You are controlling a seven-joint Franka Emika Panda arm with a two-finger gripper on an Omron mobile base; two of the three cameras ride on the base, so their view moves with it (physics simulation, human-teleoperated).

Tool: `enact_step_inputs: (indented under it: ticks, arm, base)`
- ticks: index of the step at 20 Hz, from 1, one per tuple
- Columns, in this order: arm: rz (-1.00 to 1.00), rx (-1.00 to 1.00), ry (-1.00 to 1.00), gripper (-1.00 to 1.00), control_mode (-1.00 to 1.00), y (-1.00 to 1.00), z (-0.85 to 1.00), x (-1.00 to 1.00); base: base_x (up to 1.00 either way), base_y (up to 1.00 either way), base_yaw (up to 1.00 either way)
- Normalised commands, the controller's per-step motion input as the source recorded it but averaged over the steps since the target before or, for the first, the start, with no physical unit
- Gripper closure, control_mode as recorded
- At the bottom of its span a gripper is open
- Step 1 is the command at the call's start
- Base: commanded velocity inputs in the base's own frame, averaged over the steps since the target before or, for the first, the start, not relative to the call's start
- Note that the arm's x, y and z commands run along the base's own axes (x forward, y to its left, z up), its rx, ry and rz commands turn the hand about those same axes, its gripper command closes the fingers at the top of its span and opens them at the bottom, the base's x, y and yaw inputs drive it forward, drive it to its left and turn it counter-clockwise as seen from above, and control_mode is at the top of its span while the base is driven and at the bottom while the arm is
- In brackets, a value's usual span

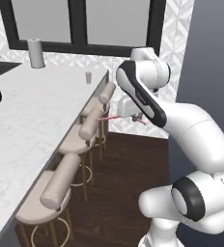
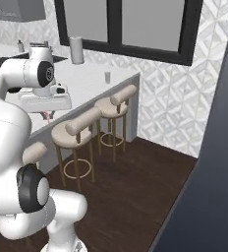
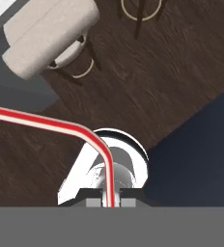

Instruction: Take a straw from the drawer in front and place it inside the glass cup on the dining counter.

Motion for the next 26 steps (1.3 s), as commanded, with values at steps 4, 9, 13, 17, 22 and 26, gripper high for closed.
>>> enact_step_inputs:
  ticks: [4, 9, 13, 17, 22, 26]
  arm:
    - [0.00, 0.00, 0.00, 1.00, 1.00, 0.00, 0.00, 0.00]
    - [0.00, 0.00, 0.00, 1.00, 1.00, 0.00, 0.00, 0.00]
    - [0.00, 0.00, 0.00, 1.00, 1.00, 0.00, 0.00, 0.00]
    - [0.00, 0.00, 0.00, 1.00, 1.00, 0.00, 0.00, 0.00]
    - [0.00, 0.00, 0.00, 1.00, 1.00, 0.00, 0.00, 0.00]
    - [0.00, 0.00, 0.00, 1.00, 1.00, 0.00, 0.00, 0.00]
  base:
    - [0.84, -0.82, 0.47]
    - [0.85, -0.86, 0.44]
    - [0.84, -0.87, 0.44]
    - [0.74, -0.91, 0.43]
    - [0.69, -0.93, 0.42]
    - [0.63, -0.95, 0.40]
